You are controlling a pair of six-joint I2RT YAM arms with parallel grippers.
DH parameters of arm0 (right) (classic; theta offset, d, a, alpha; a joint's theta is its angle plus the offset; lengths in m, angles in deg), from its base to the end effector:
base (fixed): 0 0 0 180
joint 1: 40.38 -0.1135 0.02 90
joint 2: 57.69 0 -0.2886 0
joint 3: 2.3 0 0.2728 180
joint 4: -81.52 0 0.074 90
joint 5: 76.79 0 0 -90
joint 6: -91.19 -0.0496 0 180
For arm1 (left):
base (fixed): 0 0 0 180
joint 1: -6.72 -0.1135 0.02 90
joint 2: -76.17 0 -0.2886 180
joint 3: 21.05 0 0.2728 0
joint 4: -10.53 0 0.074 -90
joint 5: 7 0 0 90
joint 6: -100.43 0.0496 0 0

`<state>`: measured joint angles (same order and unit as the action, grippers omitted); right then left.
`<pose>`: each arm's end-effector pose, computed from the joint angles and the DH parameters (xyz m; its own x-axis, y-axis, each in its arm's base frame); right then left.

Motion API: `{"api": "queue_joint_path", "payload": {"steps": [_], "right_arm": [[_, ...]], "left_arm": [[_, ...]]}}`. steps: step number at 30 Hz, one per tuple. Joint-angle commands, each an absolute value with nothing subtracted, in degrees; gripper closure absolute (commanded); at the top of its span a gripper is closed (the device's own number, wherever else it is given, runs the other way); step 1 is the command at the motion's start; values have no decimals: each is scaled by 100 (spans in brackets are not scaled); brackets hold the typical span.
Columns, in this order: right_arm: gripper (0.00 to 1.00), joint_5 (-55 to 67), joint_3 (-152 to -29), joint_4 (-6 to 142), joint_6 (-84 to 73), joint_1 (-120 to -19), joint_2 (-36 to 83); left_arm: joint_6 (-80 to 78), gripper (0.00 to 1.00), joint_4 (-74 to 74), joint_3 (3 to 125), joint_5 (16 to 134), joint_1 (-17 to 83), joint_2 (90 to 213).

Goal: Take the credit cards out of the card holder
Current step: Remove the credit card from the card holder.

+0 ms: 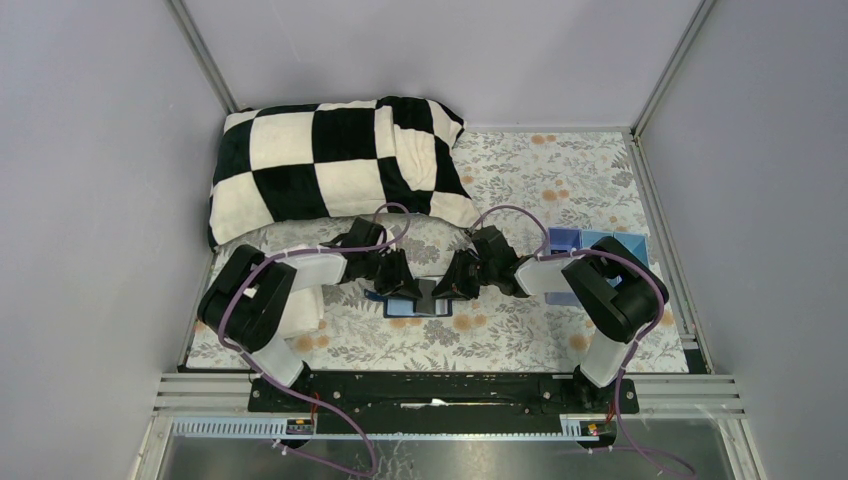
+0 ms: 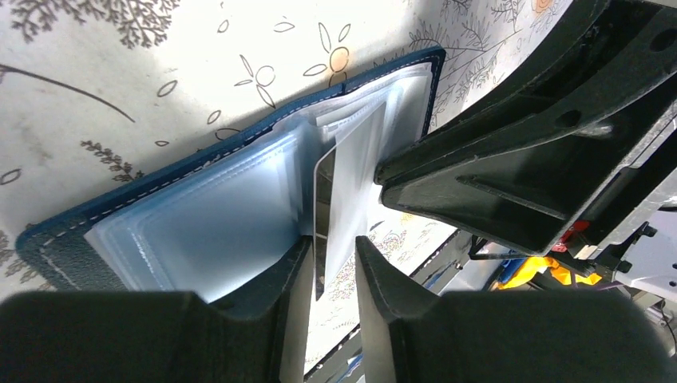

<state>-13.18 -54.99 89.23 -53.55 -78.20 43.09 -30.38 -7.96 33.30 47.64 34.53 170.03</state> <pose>0.2601 0.2298 0.1173 -0.9623 0.1789 -0.2046 -0.0536 0.6130 0.7882 0.2613 -0.1703 0.1308 -0.9937 -0.0785 -0.0803 0.0031 0.6963 -0.7178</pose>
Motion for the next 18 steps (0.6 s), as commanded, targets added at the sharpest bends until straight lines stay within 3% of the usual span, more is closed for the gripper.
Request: {"api": "queue_joint_path", "payload": {"steps": [1, 14, 18], "right_arm": [[74, -1039, -5484, 8590, -5213, -7879, 4471], [74, -1021, -5535, 8519, -5180, -7879, 4462], [75, -987, -5512, 8509, -5180, -7883, 4479]], "left_arm": [[-3090, 73, -578, 3229, 4854, 3351, 16754], [-3076, 100, -452, 3229, 4665, 3324, 16874], [-3043, 100, -521, 3217, 4721, 3318, 16818]]}}
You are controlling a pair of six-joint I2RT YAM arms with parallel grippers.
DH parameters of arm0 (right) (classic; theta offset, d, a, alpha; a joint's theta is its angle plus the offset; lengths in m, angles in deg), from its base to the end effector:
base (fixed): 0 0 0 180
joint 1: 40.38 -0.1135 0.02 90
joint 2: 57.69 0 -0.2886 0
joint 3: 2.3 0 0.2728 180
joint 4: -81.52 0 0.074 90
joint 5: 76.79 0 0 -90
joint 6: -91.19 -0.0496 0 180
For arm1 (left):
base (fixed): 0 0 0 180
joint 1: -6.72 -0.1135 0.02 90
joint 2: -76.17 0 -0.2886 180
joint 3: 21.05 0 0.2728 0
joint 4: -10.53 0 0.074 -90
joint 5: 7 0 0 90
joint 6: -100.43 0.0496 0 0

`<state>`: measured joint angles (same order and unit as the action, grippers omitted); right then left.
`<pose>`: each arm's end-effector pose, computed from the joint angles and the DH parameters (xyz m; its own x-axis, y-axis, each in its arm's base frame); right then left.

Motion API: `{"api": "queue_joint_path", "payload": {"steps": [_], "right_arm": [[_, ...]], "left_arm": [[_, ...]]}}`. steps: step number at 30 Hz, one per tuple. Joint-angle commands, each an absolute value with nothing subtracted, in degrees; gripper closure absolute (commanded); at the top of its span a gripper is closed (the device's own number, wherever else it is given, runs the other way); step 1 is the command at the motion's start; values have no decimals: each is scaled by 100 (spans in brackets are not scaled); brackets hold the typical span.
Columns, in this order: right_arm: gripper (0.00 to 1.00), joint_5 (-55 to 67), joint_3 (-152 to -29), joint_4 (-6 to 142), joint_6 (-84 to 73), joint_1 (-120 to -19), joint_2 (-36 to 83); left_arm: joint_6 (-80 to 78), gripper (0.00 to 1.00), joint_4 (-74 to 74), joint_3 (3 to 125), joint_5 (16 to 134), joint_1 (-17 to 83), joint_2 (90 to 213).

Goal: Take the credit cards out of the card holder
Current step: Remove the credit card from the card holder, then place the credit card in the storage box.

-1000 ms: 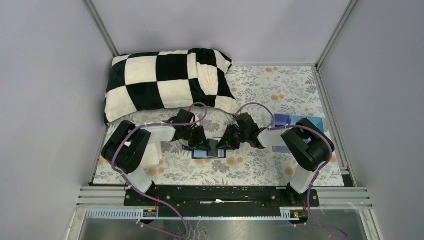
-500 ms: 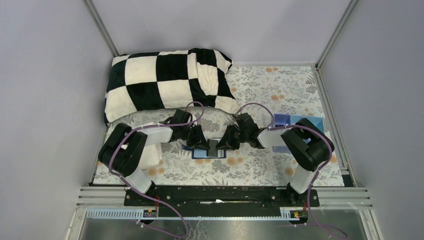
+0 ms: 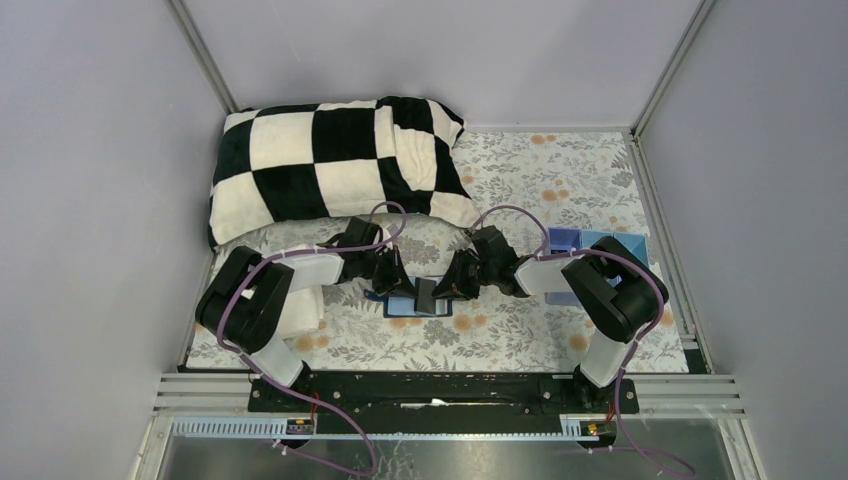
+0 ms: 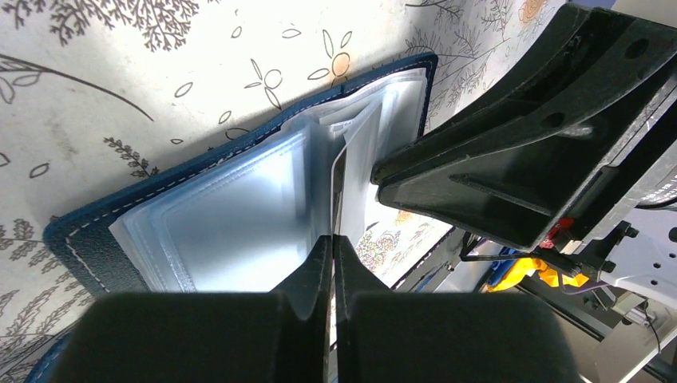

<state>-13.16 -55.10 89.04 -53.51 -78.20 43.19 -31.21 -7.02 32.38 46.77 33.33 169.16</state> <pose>0.2604 0.2300 0.1169 -0.9627 0.1783 -0.2033 -0.0523 0.6148 0.7869 0.2616 -0.1638 0.1322 -0.9918 -0.1026 -0.0761 -0.0144 0.6815 -0.7317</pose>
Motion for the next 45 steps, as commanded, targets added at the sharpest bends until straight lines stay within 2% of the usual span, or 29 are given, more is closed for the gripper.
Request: {"api": "queue_joint_path", "payload": {"steps": [1, 23, 25, 32, 34, 40, 45], "right_arm": [[75, -975, -5505, 8507, -5188, -7879, 4483], [74, -1082, -5544, 8257, -4921, -7645, 3993], [69, -1193, -5668, 8157, -4783, -7574, 3776], [36, -2155, -6120, 8512, -4647, -7528, 3300], [31, -2291, -6106, 8792, -4870, -7534, 3253], [27, -2697, -5907, 9986, -5651, -7531, 3429], [30, -2890, -5760, 10637, -6079, -7528, 3517]], "left_arm": [[-3009, 100, -584, 3225, 4742, 3299, 16798], [-2225, 100, -1947, 3583, 5021, 2504, 15976], [-2124, 100, -2162, 3725, 4969, 2439, 15852], [-1961, 100, -2391, 4055, 3892, 2359, 15692], [-2095, 100, -2256, 4069, 3686, 2353, 15572], [-2776, 100, -1452, 3980, 3249, 2314, 15234], [-3200, 100, -850, 3742, 3101, 2300, 15143]]}}
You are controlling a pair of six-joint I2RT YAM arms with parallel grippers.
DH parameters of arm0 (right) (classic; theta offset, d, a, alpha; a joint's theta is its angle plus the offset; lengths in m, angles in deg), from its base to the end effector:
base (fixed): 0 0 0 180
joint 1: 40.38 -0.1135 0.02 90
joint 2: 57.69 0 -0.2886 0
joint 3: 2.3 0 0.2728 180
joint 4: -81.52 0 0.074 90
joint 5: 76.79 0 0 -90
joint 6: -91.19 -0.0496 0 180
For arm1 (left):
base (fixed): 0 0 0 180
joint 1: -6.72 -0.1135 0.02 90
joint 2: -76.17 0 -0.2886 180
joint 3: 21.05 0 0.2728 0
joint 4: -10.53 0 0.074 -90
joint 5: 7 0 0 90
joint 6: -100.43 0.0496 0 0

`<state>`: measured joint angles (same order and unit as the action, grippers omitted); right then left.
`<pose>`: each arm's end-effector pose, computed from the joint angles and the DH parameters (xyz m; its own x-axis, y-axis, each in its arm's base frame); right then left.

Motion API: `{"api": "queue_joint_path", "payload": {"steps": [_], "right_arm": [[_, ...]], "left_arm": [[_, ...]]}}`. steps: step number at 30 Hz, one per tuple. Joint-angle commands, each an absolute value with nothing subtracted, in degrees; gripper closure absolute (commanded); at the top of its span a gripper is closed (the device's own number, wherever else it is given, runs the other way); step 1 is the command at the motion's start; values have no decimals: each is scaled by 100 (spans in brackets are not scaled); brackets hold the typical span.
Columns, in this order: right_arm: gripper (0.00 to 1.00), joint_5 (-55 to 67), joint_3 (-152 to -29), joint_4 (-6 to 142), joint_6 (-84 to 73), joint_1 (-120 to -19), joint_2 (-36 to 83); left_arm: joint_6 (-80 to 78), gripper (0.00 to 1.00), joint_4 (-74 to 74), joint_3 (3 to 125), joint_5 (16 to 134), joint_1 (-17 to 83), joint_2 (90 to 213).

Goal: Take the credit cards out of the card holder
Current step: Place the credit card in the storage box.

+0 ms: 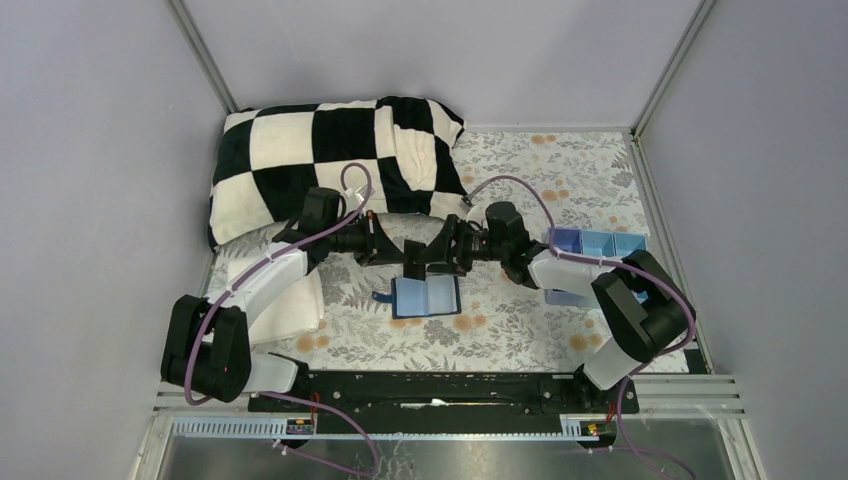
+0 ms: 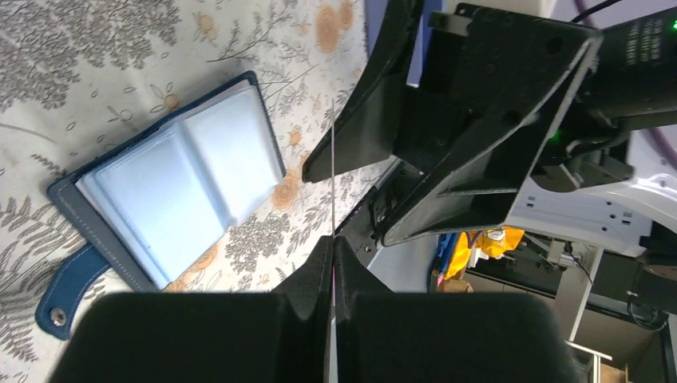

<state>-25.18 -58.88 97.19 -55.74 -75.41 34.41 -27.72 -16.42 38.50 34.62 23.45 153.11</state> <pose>0.2761 0.2312 0.2051 -0.9296 0.1505 -0.3365 -0.2735 0.3306 0.9033 0.2686 -0.1195 0.2384 -0.9608 -0.1396 -0.2397 0.1396 0.5035 -0.8527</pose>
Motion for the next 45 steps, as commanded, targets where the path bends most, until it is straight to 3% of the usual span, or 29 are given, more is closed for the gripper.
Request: {"api": "queue_joint_path", "payload": {"steps": [1, 7, 16, 18, 24, 26, 31, 37, 45], "right_arm": [[35, -2956, -5733, 10798, -6185, -7530, 3530], [62, -3126, -5624, 11491, -6663, -7527, 3610], [100, -2864, -5633, 10900, -6386, -7528, 3364], [100, -2744, -5712, 10431, -6183, -7535, 3259], [100, -1925, -6283, 8131, -4974, -7429, 2761], [100, -1245, -6665, 6956, -4446, -7331, 2560], [100, 1275, -7611, 4454, -3096, -7196, 2047], [100, 4680, -8341, 2685, -2337, -7194, 1635], [100, 6881, -8546, 1382, -2705, -7159, 2514]], "left_arm": [[-3253, 100, -783, 3691, 3089, 2304, 15144], [-3395, 100, -552, 3552, 3113, 2305, 15114], [-3315, 99, -646, 3497, 3108, 2298, 15130], [-3304, 90, -680, 3508, 3110, 2298, 15155], [-2814, 41, -1467, 3779, 3405, 2148, 15184], [-2790, 32, -1511, 3784, 3326, 1981, 15170], [-2753, 28, -1550, 3812, 3291, 1765, 15142], [-2564, 27, -1749, 3967, 3707, 1761, 15120], [-2482, 27, -1798, 4004, 3758, 1761, 15192]]}}
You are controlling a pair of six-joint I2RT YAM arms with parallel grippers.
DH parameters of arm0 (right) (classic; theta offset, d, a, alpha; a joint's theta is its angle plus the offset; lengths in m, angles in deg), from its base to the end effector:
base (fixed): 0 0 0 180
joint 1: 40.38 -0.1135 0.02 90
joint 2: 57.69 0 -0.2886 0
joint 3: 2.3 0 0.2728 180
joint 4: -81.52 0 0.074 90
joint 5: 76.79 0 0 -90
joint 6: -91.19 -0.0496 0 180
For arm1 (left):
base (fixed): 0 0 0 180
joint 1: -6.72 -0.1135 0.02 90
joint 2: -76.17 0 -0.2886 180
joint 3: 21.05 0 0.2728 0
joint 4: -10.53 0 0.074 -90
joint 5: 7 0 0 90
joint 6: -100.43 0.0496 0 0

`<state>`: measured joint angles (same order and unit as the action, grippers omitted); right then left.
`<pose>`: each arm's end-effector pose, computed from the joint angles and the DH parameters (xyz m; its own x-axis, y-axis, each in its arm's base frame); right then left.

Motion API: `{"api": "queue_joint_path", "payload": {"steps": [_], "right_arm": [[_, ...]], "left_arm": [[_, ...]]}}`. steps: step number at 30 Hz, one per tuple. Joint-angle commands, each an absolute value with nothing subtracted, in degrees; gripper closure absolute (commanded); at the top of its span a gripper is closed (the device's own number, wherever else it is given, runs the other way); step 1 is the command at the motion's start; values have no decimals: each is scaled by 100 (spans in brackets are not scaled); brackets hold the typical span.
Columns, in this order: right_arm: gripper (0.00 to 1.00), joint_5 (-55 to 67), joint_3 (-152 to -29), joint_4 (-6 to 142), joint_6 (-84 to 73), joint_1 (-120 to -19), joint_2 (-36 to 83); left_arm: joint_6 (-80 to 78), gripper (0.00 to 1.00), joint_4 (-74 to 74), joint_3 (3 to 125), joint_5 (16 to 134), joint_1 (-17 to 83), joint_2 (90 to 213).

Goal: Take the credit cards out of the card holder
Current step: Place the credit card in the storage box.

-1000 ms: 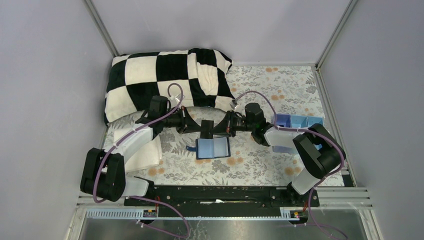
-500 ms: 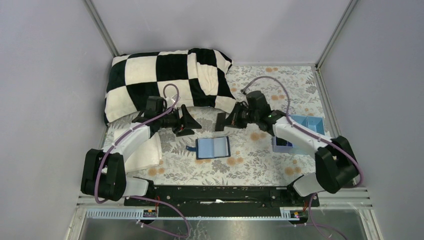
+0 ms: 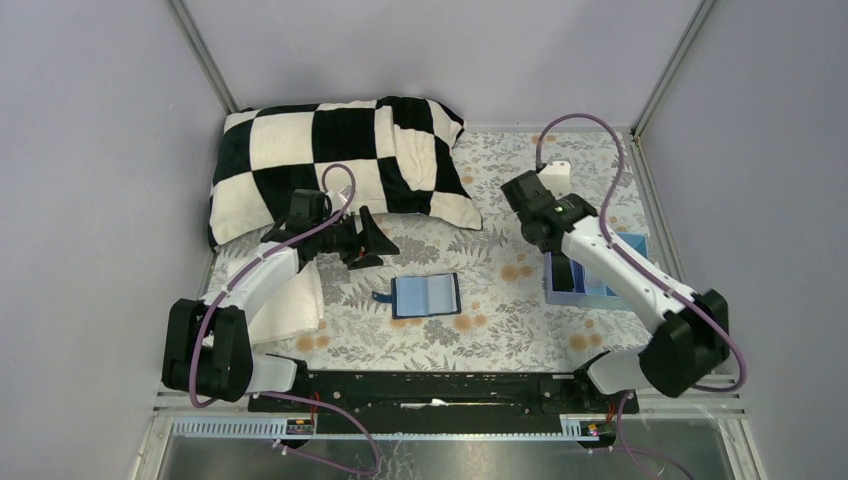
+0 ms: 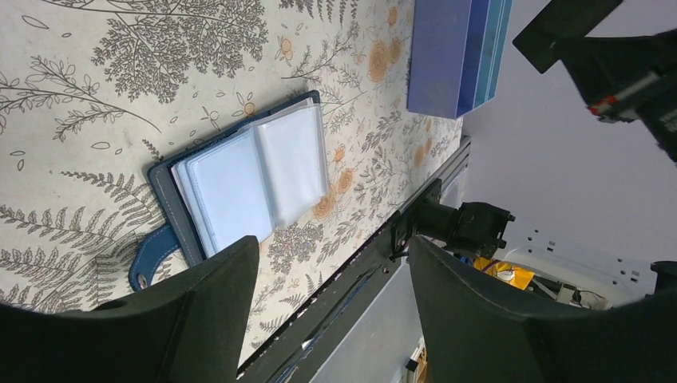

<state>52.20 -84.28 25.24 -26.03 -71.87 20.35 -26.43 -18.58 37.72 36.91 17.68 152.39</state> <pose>0.2731 0.1307 0.3255 -0.6361 0.0273 -0.7711 0.2392 0.9571 -0.1635 0.2740 -0.0895 0.2333 -0.9412 -0.2415 -0.2364 0.0670 0.5522 -0.8310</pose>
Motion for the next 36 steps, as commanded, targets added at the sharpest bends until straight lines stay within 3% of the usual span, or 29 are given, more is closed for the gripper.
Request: {"api": "queue_joint_path", "payload": {"steps": [1, 23, 26, 28, 30, 36], "right_arm": [[100, 6966, -8549, 1295, -2749, -7154, 2620], [99, 5903, -7440, 2257, -2316, -6885, 3218], [88, 5779, -7437, 2302, -2283, -6862, 3314], [65, 5697, -7481, 2312, -2257, -6863, 3348], [51, 5597, -7554, 2249, -2255, -6868, 3326], [46, 5355, -7808, 2157, -2168, -6867, 3009]], "left_arm": [[-2468, 27, -1806, 4004, 3756, 1756, 15192], [-2334, 27, -1887, 3973, 3782, 1762, 15302], [-2333, 27, -1887, 3969, 3782, 1762, 15291], [-2342, 27, -1887, 3960, 3777, 1762, 15281], [-2348, 27, -1898, 3951, 3781, 1755, 15269], [-2358, 27, -1889, 3979, 3782, 1767, 15243]]}}
